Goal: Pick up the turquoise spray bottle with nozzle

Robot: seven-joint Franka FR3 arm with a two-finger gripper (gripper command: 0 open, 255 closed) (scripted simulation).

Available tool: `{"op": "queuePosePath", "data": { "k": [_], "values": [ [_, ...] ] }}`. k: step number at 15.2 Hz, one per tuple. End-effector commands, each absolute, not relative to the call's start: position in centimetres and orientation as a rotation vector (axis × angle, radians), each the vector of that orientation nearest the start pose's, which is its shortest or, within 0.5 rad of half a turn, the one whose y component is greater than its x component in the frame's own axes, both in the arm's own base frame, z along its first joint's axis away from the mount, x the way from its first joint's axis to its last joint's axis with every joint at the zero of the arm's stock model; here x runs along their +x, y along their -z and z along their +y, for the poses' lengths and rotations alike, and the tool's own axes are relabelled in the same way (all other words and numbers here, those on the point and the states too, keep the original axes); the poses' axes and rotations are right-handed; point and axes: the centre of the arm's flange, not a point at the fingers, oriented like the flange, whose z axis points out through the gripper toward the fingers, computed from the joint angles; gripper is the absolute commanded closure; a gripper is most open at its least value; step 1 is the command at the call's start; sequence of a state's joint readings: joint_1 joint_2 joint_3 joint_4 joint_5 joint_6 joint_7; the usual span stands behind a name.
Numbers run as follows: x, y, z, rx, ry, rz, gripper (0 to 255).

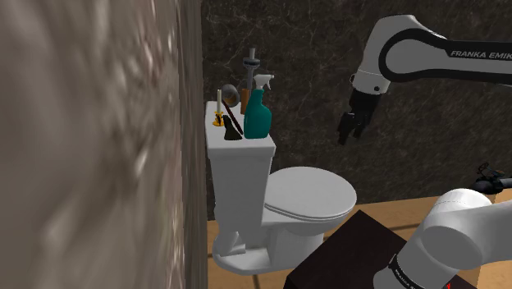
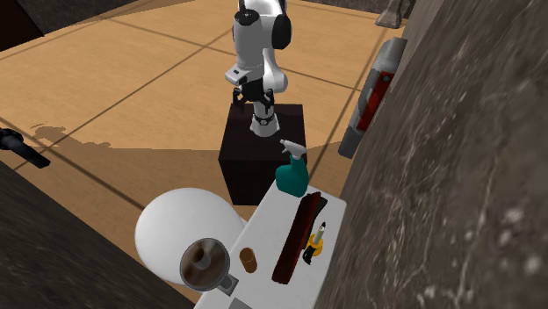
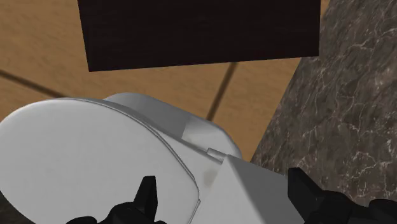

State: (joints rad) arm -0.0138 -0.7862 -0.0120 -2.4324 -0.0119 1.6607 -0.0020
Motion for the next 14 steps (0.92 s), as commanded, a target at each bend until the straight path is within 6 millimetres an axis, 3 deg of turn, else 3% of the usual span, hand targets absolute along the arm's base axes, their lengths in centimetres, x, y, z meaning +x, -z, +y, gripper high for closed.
{"op": "queuePosePath", "data": {
  "k": [1, 7, 14],
  "values": [
    [31.3, -56.2, -1.0, -3.145, 0.023, 0.03, 0],
    [37.8, -56.0, -2.7, -3.042, 0.176, -0.388, 0],
    [45.6, -56.5, -2.3, -2.847, 0.342, -0.842, 0]
  ]
}}
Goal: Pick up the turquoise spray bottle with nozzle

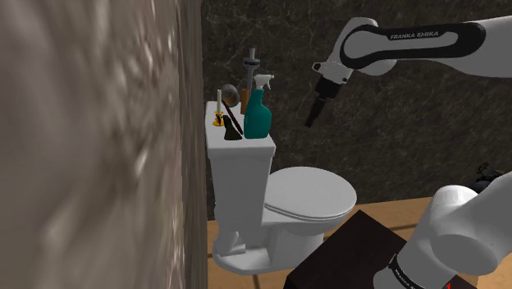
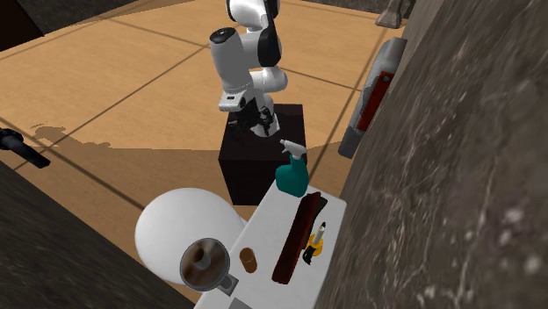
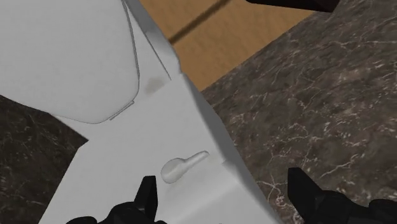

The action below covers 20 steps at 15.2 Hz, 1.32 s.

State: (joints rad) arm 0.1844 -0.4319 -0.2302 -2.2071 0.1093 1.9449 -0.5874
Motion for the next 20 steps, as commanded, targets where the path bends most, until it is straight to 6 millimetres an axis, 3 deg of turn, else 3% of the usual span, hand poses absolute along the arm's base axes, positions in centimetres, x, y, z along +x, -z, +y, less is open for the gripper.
{"op": "queuePosePath", "data": {
  "k": [1, 7, 13, 20],
  "values": [
    [46.7, -56.7, -2.0, -2.813, 0.364, -0.903, 0],
    [52.7, -58.1, 0.4, -2.581, 0.49, -1.251, 0],
    [57.7, -60.2, 4.2, -2.307, 0.601, -1.557, 0],
    [57.7, -56.5, 4.2, -2.307, 0.601, -1.557, 0]
  ]
}}
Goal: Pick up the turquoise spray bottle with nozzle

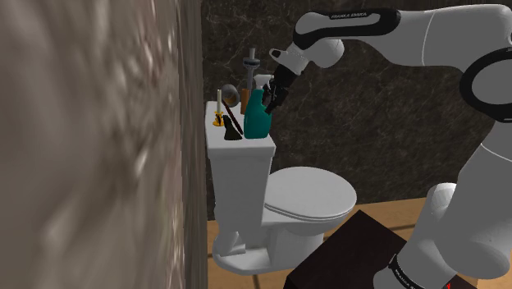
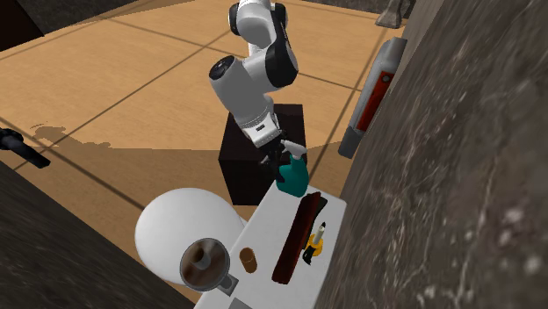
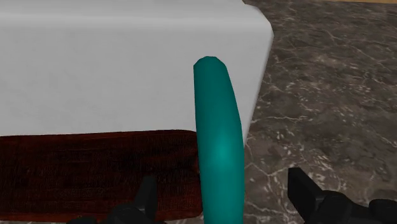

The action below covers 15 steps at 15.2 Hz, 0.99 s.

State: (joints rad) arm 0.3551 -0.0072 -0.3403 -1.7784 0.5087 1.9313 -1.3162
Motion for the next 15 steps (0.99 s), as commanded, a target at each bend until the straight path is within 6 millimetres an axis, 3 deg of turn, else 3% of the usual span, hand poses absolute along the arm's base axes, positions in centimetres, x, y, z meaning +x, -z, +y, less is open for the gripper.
{"op": "queuePosePath", "data": {
  "k": [1, 3, 4, 13, 15],
  "values": [
    [57.7, -56.2, 4.2, -2.307, 0.601, -1.557, 0],
    [57.7, -56.2, 4.2, -2.307, 0.601, -1.557, 0],
    [57.8, -56.2, 4.2, -2.307, 0.601, -1.557, 255],
    [57.7, -56.2, 4.2, -2.307, 0.601, -1.557, 255],
    [57.7, -57.3, 4.2, -2.307, 0.601, -1.557, 255]
  ]
}}
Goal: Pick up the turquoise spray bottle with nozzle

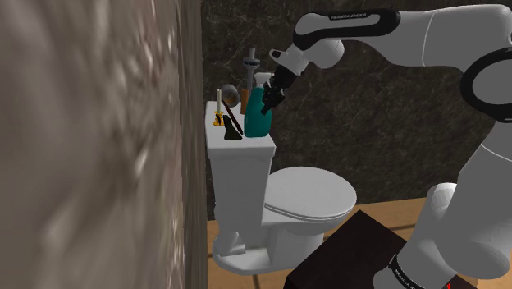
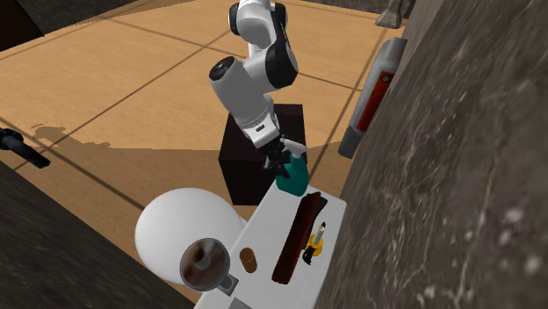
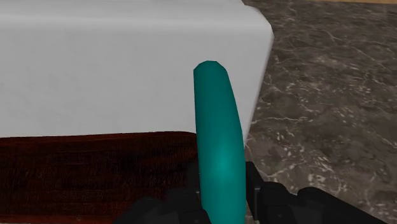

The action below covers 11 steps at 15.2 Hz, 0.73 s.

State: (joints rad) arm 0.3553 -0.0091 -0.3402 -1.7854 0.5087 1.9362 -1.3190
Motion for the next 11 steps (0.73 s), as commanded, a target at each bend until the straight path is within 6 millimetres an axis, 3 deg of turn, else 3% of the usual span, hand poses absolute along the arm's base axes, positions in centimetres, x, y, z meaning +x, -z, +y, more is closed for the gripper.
{"op": "queuePosePath", "data": {
  "k": [1, 11],
  "values": [
    [57.7, -57.8, 4.2, -2.307, 0.601, -1.557, 255],
    [57.7, -63.1, 4.2, -2.307, 0.601, -1.557, 255]
  ]
}}
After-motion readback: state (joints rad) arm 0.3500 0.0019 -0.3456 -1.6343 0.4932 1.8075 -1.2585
